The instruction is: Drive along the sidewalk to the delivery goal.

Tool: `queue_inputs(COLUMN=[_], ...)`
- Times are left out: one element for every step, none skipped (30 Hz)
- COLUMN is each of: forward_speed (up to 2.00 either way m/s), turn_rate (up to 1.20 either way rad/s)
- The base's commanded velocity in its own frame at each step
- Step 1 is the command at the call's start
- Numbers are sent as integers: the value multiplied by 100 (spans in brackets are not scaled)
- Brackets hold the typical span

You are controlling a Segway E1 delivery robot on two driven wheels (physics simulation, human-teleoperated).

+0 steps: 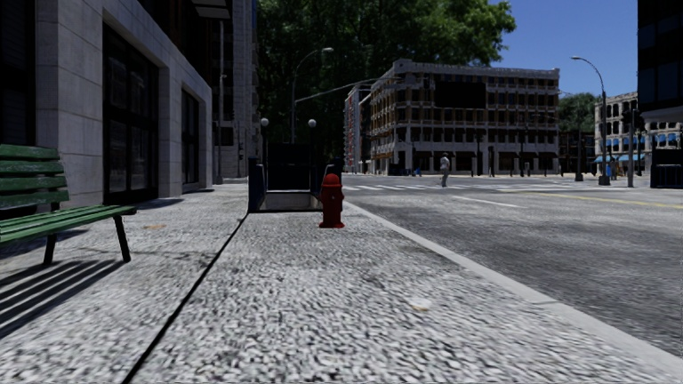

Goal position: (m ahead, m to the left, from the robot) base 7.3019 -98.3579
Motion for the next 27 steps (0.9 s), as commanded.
queue_inputs(forward_speed=[200, 200, 200, 200, 200, 200, 200, 200, 200, 200, 200, 200, 200, 200, 200, 200, 200, 200, 200, 200, 200, 200, 200, 200, 200, 200, 200], turn_rate=[38, 38, 38, 38, 38, 38, 38, 38, 38, 38, 38, 38, 38, 38, 38, 38, 38, 38, 38, 38, 38, 38, 38, 38, 38, 38, 38])
